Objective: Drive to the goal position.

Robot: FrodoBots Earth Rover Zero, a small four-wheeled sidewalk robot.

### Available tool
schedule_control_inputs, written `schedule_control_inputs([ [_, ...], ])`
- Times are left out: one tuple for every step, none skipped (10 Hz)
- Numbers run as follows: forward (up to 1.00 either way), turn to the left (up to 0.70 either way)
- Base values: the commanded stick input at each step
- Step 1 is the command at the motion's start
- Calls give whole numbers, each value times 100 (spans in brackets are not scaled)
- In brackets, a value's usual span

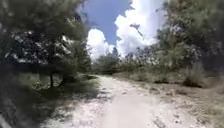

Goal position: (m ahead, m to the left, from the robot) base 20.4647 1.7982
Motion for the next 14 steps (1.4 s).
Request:
schedule_control_inputs([
  [50, 0],
  [50, 0],
  [50, 0],
  [50, 0],
  [50, 0],
  [50, 0],
  [50, 0],
  [50, 0],
  [50, 0],
  [50, 0],
  [50, 0],
  [50, 0],
  [50, 0],
  [50, 0],
])
